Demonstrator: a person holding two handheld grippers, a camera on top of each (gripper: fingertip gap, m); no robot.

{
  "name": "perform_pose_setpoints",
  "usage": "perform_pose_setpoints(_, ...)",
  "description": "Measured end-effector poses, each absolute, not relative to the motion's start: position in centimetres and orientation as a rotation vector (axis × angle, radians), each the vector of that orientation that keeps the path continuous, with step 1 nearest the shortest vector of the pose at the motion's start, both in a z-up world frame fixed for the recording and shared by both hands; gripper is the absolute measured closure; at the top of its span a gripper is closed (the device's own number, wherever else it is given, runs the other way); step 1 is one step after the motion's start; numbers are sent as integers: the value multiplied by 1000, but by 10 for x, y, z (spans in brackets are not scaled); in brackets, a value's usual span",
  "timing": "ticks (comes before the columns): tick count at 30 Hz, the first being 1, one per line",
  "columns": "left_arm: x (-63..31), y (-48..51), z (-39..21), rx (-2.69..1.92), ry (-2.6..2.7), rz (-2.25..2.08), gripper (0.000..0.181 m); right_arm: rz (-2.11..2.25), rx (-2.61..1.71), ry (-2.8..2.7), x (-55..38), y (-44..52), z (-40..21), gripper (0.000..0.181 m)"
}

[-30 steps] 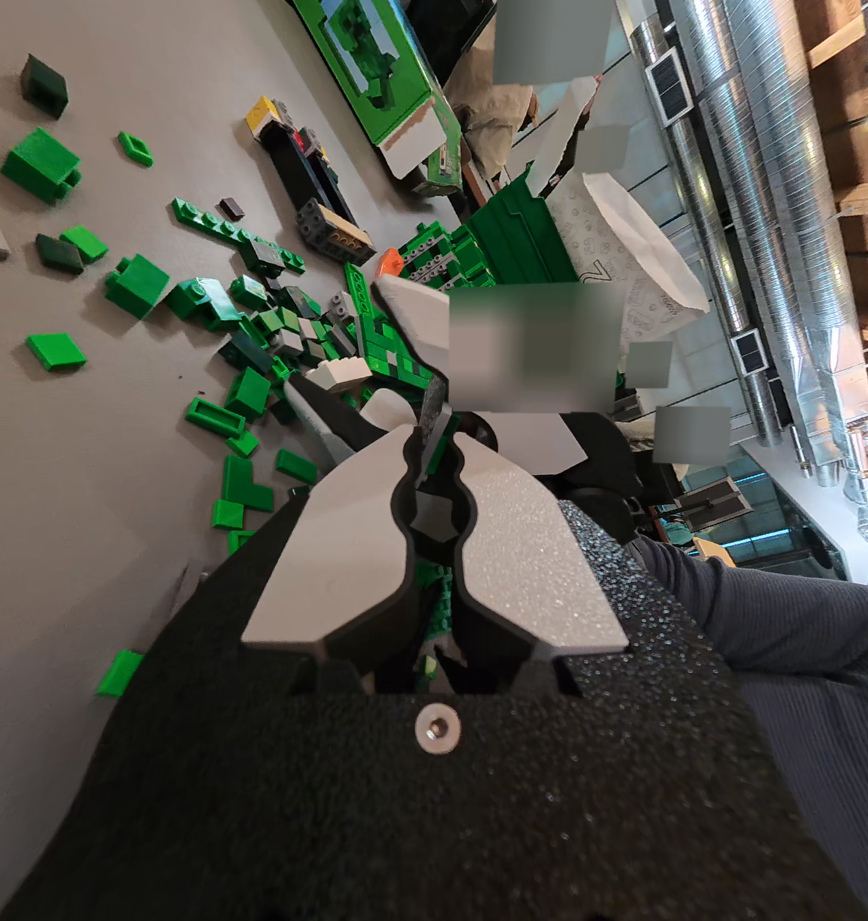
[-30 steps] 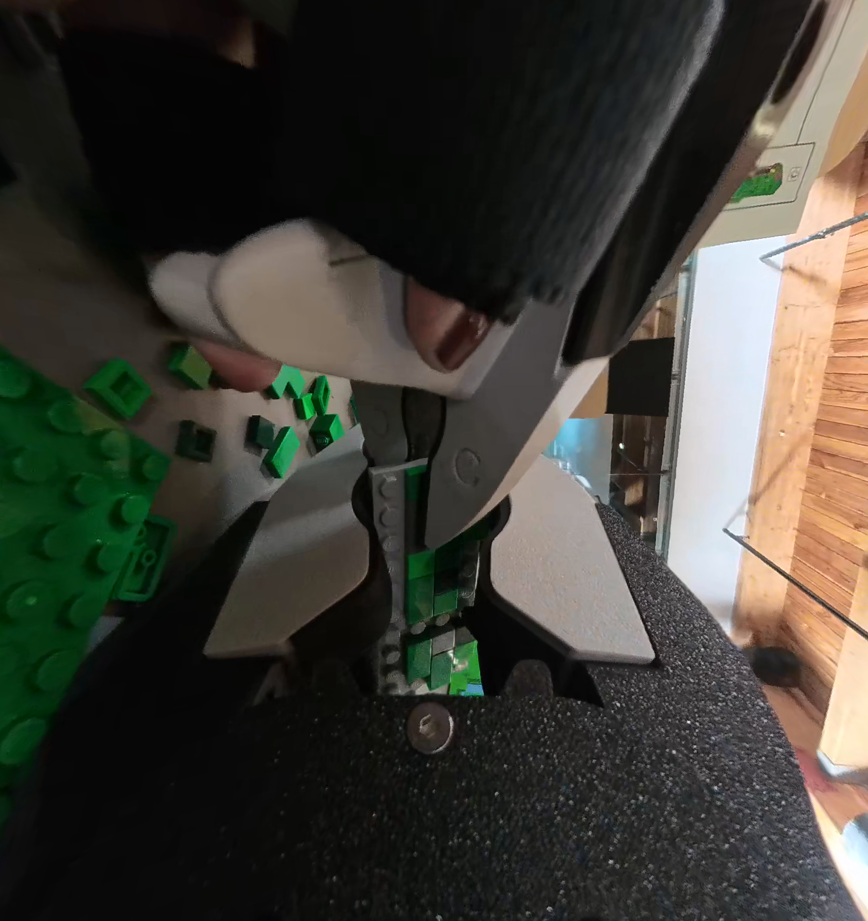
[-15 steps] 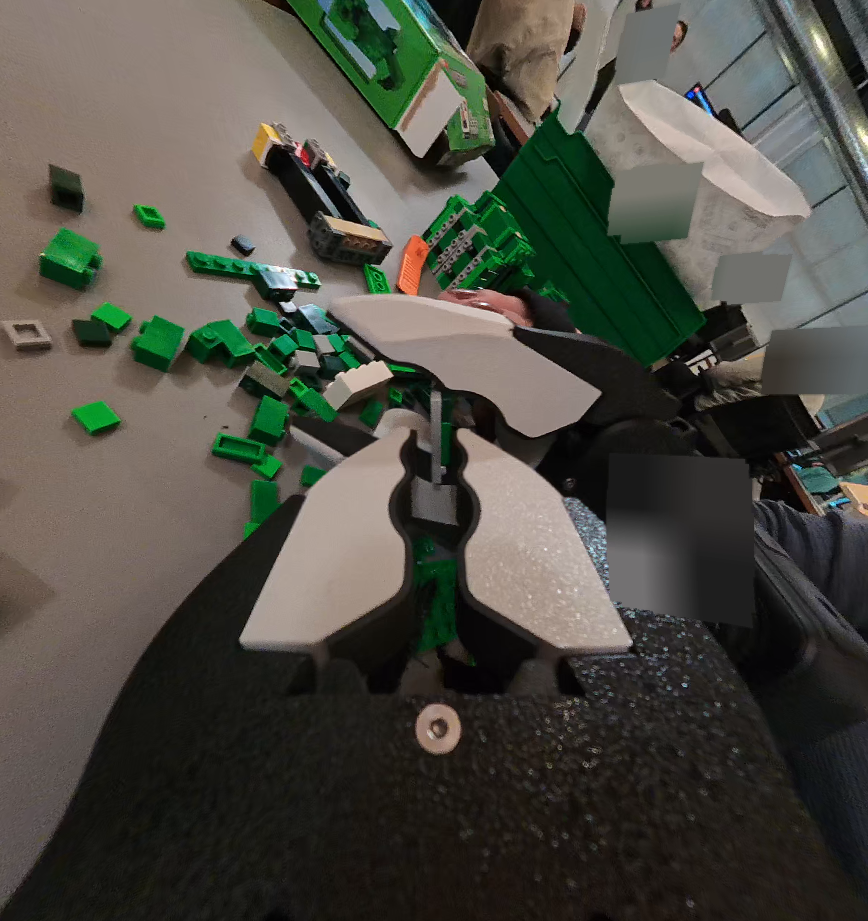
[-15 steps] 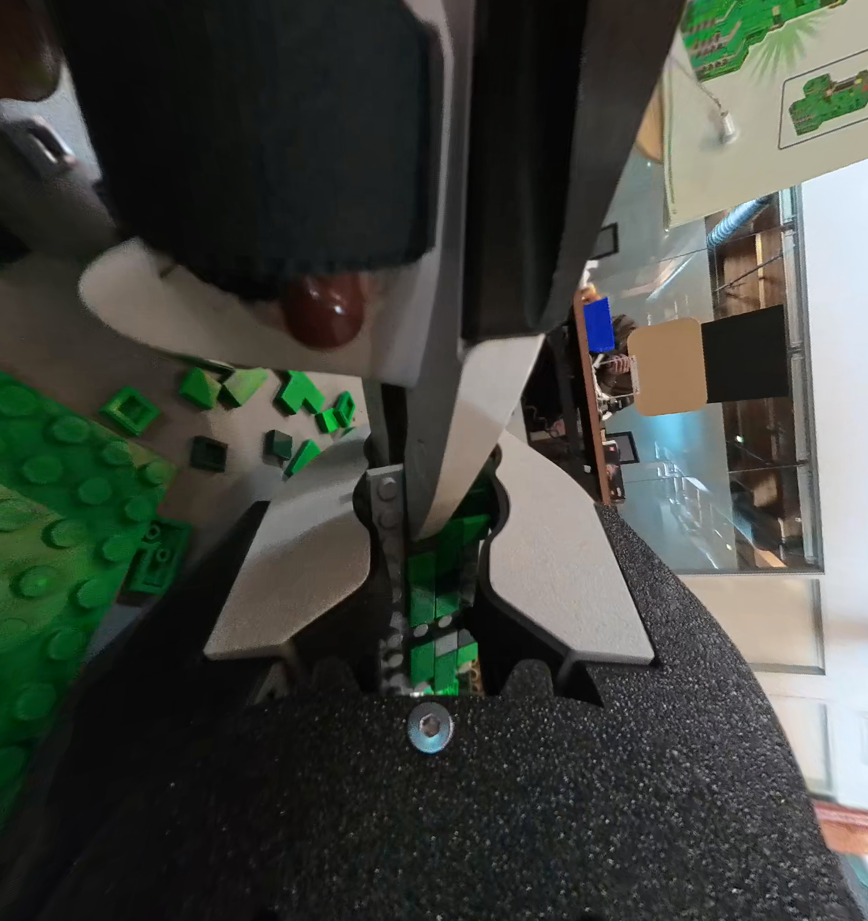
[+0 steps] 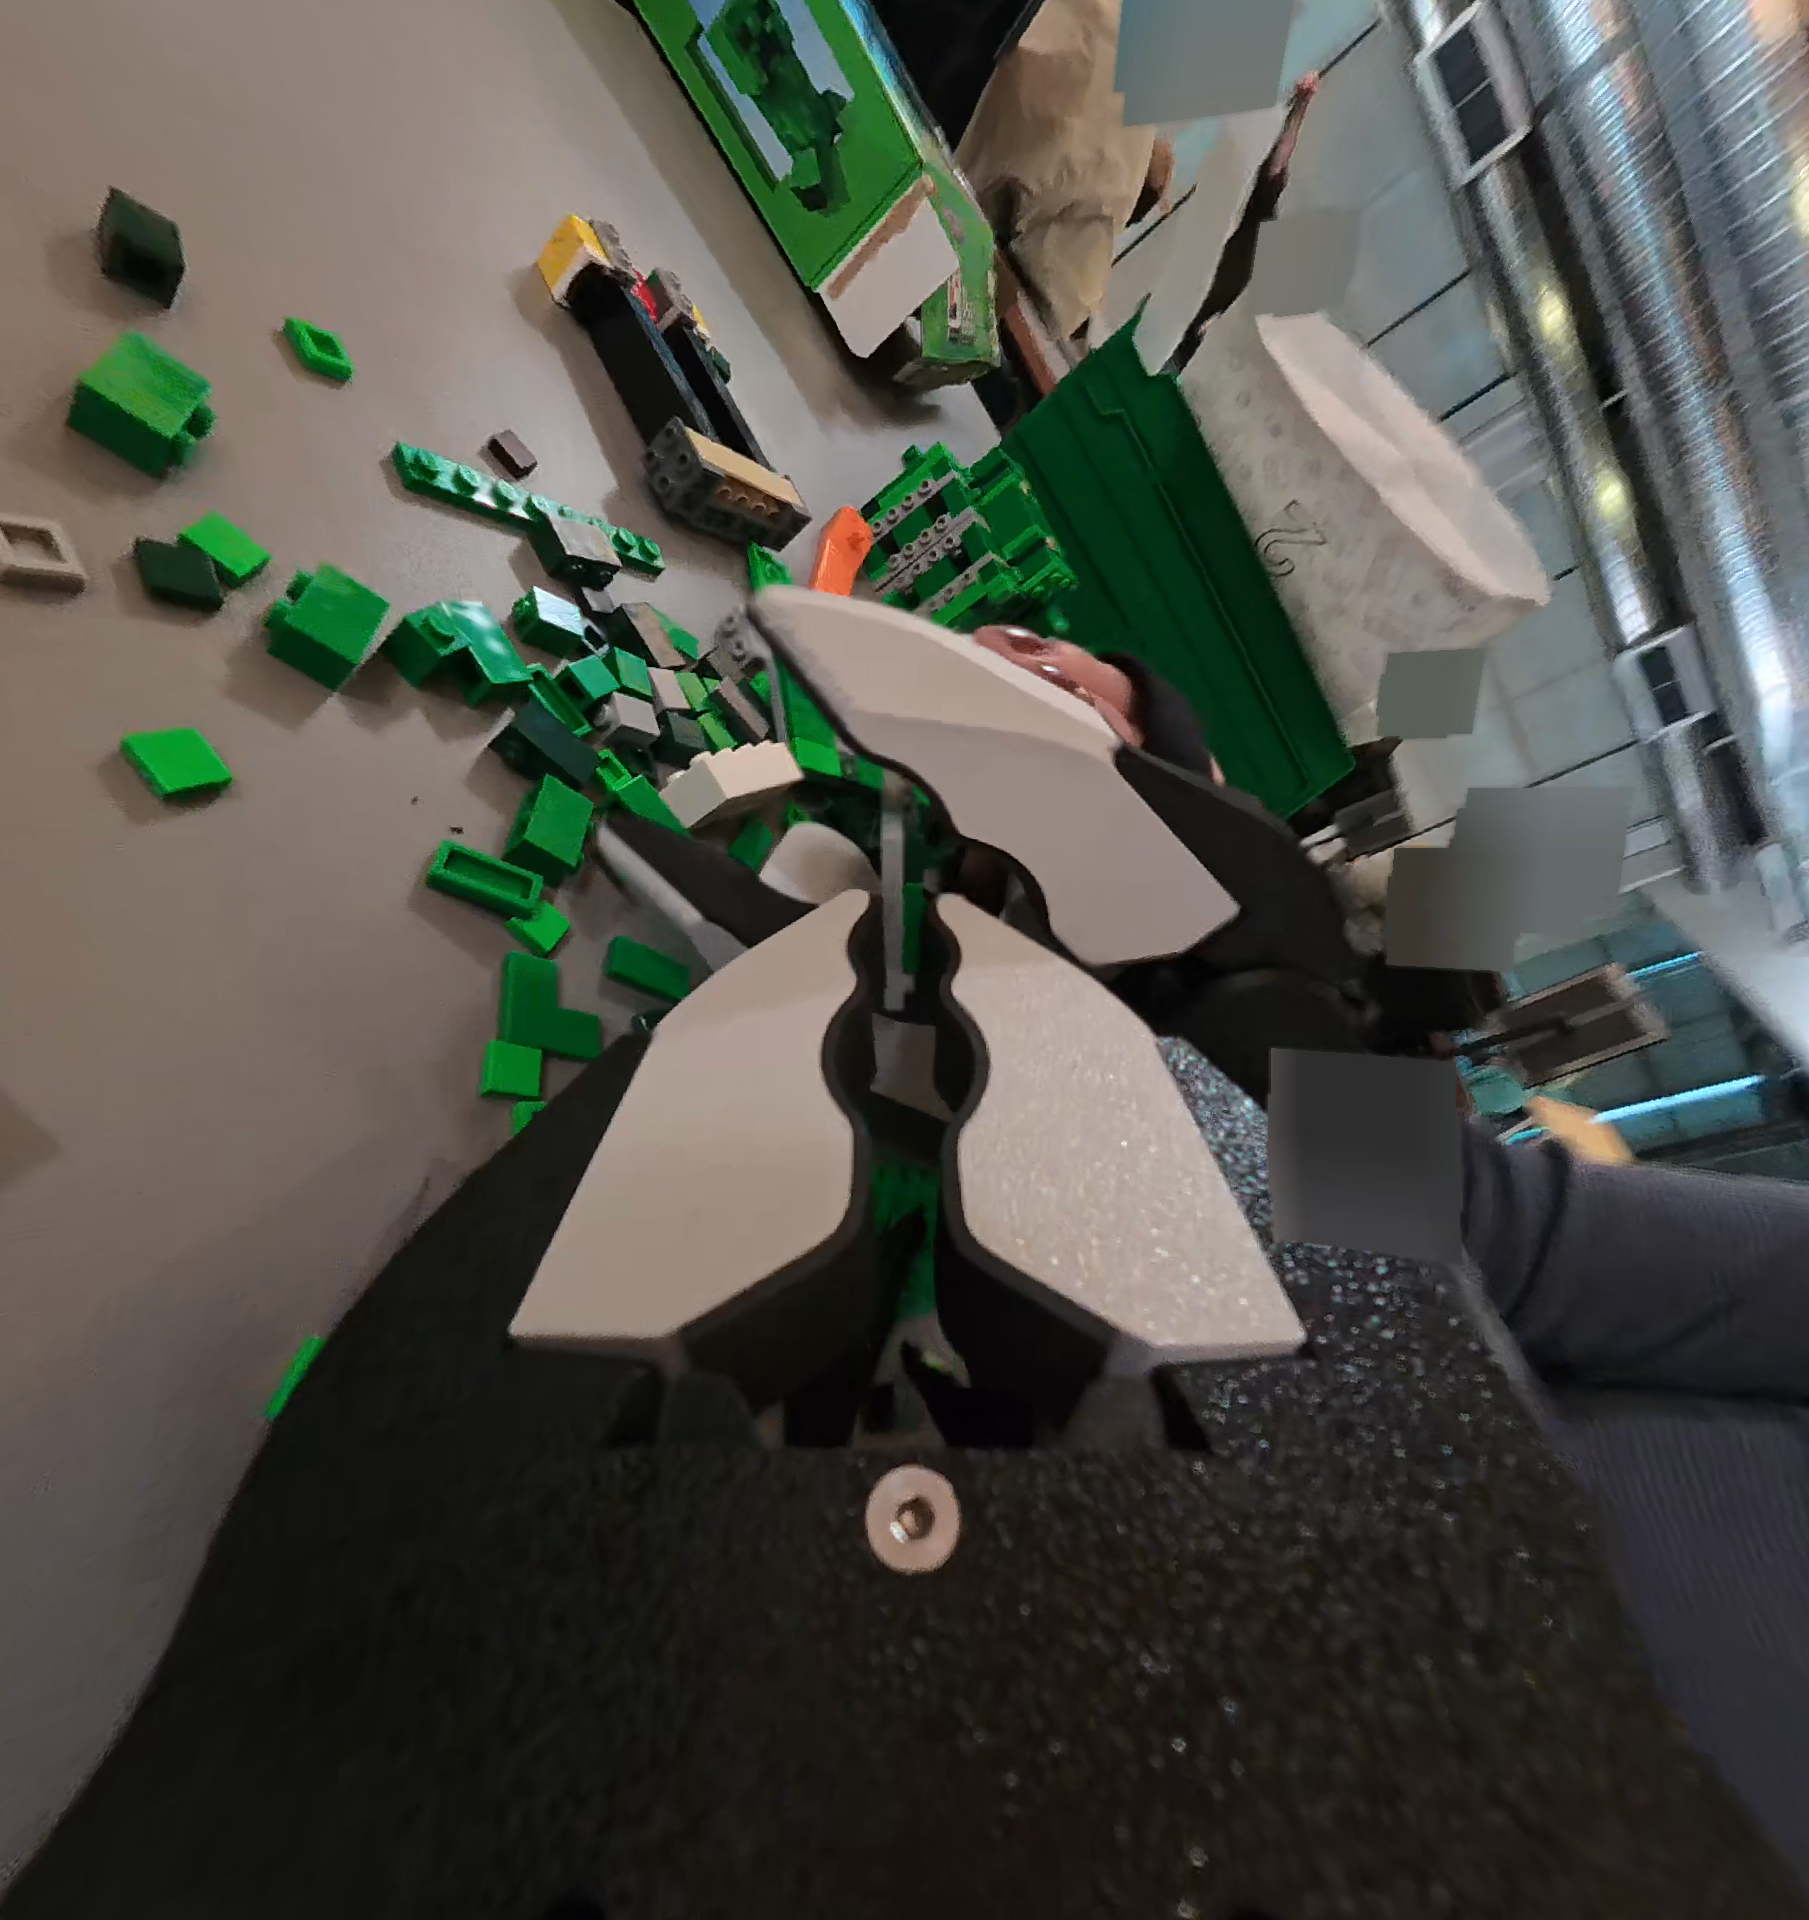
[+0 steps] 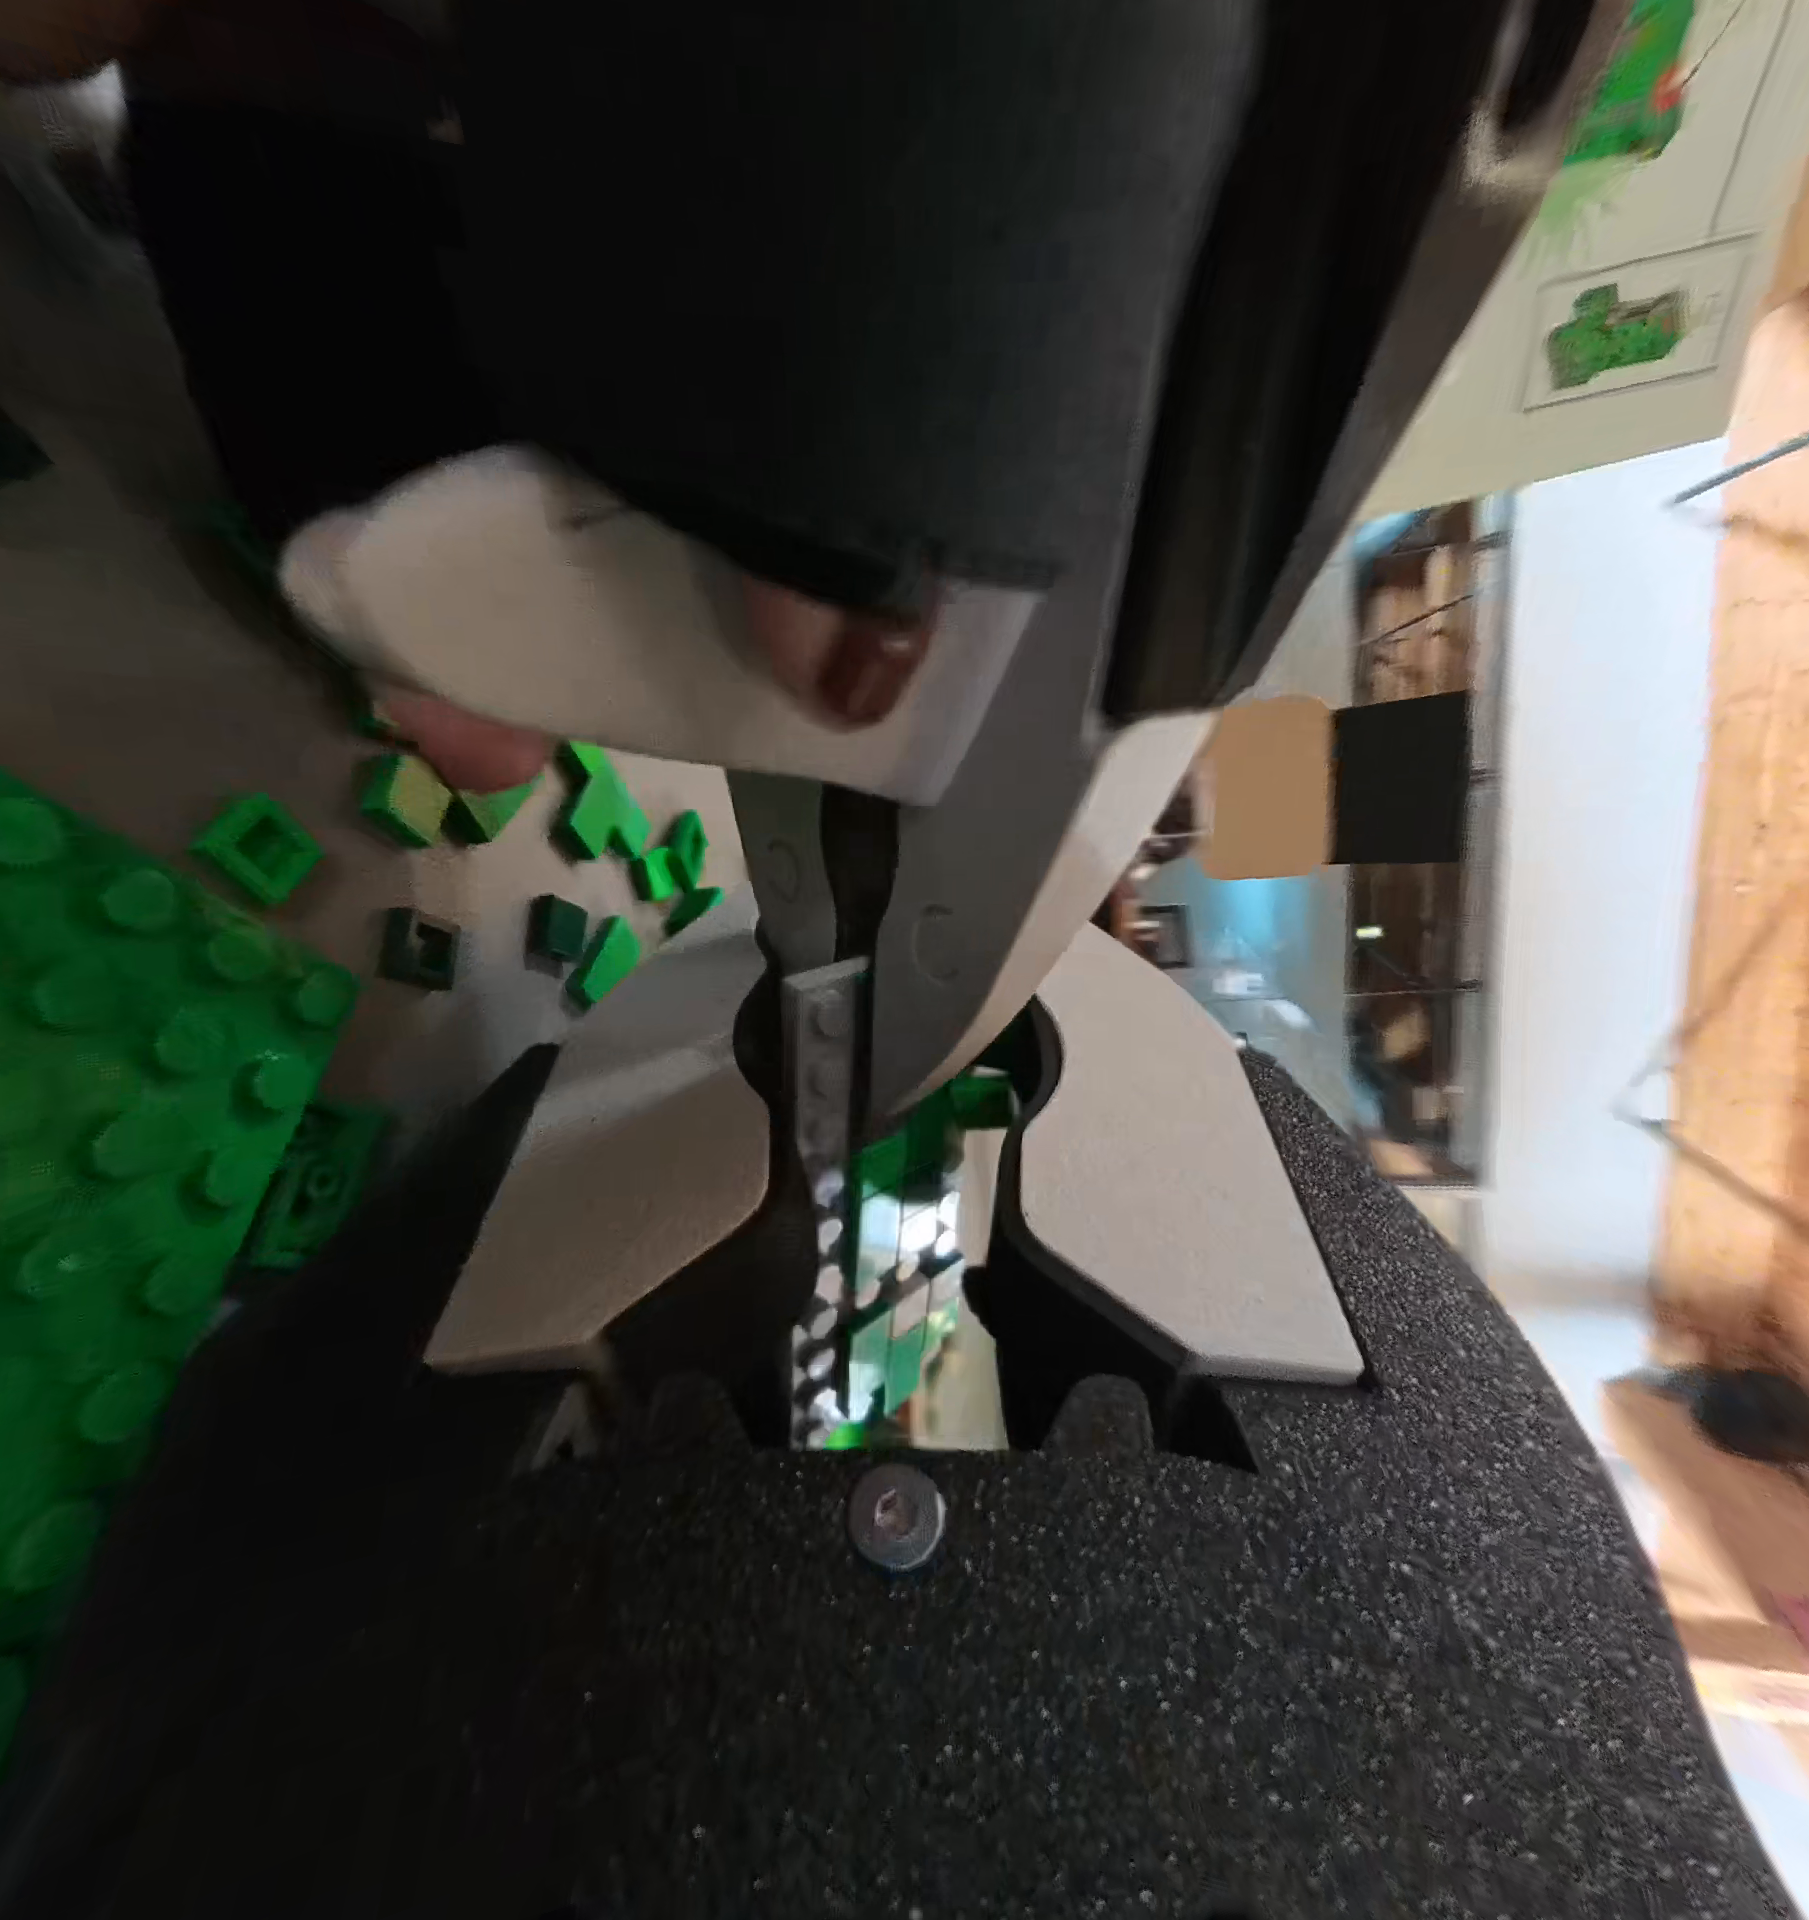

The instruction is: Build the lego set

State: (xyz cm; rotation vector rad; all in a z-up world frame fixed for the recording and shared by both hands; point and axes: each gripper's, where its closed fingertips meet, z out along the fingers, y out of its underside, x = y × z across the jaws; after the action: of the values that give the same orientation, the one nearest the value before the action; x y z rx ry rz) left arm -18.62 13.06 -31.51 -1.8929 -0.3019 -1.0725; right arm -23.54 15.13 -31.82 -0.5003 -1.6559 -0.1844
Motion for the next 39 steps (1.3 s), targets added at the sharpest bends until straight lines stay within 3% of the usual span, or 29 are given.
perform_pose_setpoints(5, -188, 129, -310, -1842, -324, -1135, 175, -122, -542, -1654, -235, 149, -320, 151)
perform_pose_setpoints(9, -185, 130, -322, -1963, -250, -979, 175, 5, -639, -1736, -235, 151, -333, 137)
perform_pose_setpoints(24, -181, 126, -324, -2041, -127, -867, 175, 40, -557, -1773, -234, 140, -334, 141)
perform_pose_setpoints(39, -184, 133, -318, -1909, -281, -1020, 174, -347, -459, -1618, -234, 159, -316, 144)
